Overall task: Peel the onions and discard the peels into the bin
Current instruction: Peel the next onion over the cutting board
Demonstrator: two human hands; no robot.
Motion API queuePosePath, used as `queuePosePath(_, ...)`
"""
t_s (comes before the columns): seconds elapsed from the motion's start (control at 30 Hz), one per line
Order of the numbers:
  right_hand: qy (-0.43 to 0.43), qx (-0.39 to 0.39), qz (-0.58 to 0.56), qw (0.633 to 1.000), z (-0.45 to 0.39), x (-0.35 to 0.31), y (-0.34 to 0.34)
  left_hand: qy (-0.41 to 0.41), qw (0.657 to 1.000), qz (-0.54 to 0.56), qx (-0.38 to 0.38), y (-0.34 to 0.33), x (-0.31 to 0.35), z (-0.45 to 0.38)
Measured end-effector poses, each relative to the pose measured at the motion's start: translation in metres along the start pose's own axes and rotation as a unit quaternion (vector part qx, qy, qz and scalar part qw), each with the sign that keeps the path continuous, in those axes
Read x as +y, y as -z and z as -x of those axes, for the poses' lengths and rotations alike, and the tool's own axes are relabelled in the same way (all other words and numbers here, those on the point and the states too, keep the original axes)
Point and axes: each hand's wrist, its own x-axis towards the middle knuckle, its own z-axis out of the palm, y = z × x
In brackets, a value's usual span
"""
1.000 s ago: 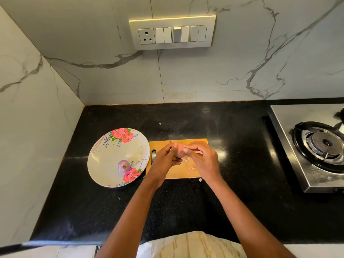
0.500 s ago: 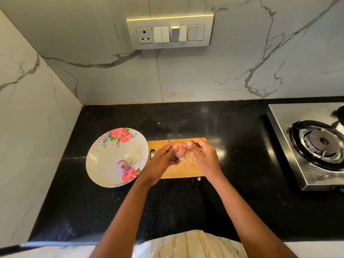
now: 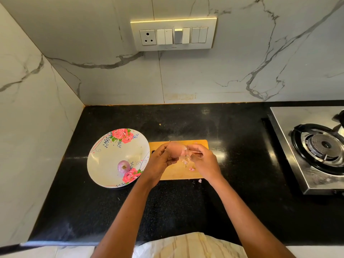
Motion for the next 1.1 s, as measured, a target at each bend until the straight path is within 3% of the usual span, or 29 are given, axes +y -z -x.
queuePosePath(0.3, 0.089, -0.091, -0.033, 0.991, 0.009, -0.028, -0.005, -0.009, 0.999, -0.037, 0.03, -0.002, -0.003, -0.004)
queuePosePath(0.5, 0.143, 0.036, -0.004, 0.989, 0.007, -0.011, -0.007, 0.0, 1.0, 0.019, 0.012, -0.004, -0.004, 0.0)
queuePosePath(0.7, 0.146, 0.105, 0.003, 0.984, 0.009, -0.017, -0.009, -0.015, 1.0, -0.007, -0.005, -0.01, -0.001, 0.004)
queuePosePath(0.9, 0.137, 0.141, 0.042, 0.98, 0.008, -0.021, -0.013, -0.04, 0.998, 0.045, 0.001, -0.02, 0.001, 0.007)
queuePosePath(1.0, 0.082, 0.141, 0.004, 0.987, 0.01, -0.022, -0.017, -0.065, 0.997, 0.033, 0.024, -0.019, -0.001, 0.004)
queuePosePath(1.1, 0.01, 0.14, -0.13, 0.982, 0.006, -0.023, -0.017, -0.069, 0.997, 0.03, 0.027, -0.016, -0.002, 0.002)
